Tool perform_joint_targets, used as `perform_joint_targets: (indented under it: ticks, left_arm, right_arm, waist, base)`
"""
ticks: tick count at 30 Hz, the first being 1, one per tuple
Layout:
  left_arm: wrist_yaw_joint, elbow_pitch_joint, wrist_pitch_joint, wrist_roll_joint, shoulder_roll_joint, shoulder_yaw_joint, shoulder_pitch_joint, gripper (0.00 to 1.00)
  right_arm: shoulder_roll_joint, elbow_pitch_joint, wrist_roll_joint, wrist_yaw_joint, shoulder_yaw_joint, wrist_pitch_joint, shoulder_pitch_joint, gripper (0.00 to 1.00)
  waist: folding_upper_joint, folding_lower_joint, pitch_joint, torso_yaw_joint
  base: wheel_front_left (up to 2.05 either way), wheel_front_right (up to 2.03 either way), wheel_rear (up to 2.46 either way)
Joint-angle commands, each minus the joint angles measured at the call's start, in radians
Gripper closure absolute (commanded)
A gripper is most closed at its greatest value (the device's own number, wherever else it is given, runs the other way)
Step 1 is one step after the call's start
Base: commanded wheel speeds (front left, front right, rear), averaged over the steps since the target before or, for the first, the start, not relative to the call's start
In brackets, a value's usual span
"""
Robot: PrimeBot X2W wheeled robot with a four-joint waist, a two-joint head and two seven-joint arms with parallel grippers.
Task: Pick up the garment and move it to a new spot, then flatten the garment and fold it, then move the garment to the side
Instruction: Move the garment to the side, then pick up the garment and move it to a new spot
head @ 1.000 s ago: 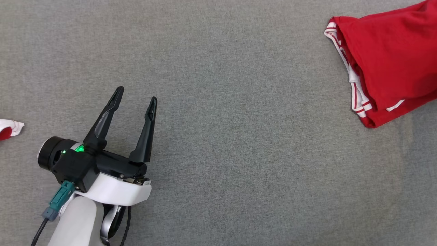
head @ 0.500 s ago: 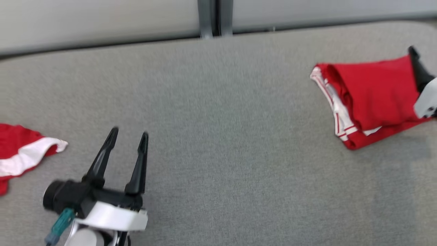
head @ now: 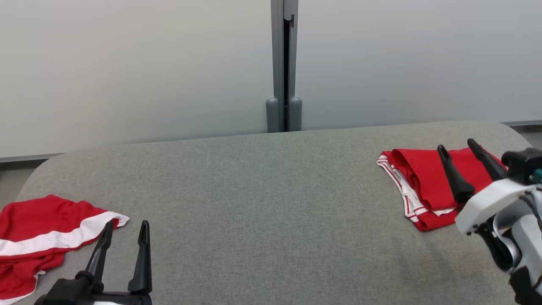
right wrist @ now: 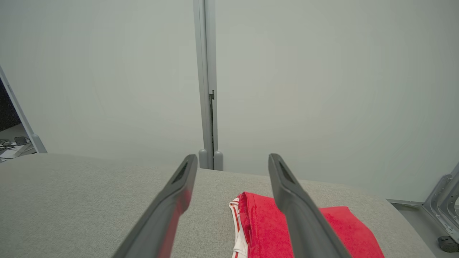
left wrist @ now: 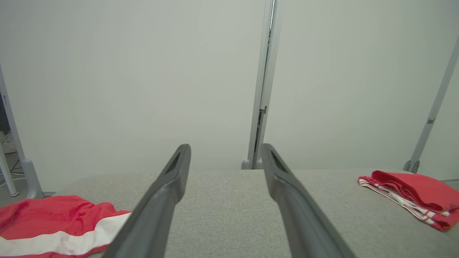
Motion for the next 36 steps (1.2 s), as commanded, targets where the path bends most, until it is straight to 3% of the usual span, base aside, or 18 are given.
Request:
perform_joint_targets:
  ticks: [1, 12, 21, 36]
  left_arm:
    - [0.008, 0.002, -0.001, -0.005, 0.004, 0.007, 0.014, 0.0]
    - [0.05, 0.026, -0.001, -0.025, -0.005, 0.064, 0.086, 0.0]
    - [0.042, 0.023, -0.001, 0.002, -0.024, 0.08, 0.121, 0.0]
    - [0.018, 0.027, -0.001, 0.036, -0.042, 0.074, 0.117, 0.0]
  right_arm:
    - [0.005, -0.015, 0.004, 0.0, -0.01, -0.014, 0.042, 0.0]
    - [0.075, -0.168, -0.095, 0.0, -0.077, -0.047, 0.309, 0.0]
    - [0.146, -0.335, -0.171, 0.0, -0.19, -0.046, 0.473, 0.0]
    - [0.19, -0.378, -0.219, 0.0, -0.23, -0.046, 0.536, 0.0]
  waist:
    - [0.0, 0.0, -0.035, 0.027]
    - [0.0, 0.0, -0.085, 0.055]
    - [0.0, 0.0, -0.102, 0.061]
    - [0.0, 0.0, -0.106, 0.049]
  base:
    - [0.0, 0.0, 0.0]
    - [0.0, 0.0, 0.0]
    - [0.0, 0.0, 0.0]
    - [0.0, 0.0, 0.0]
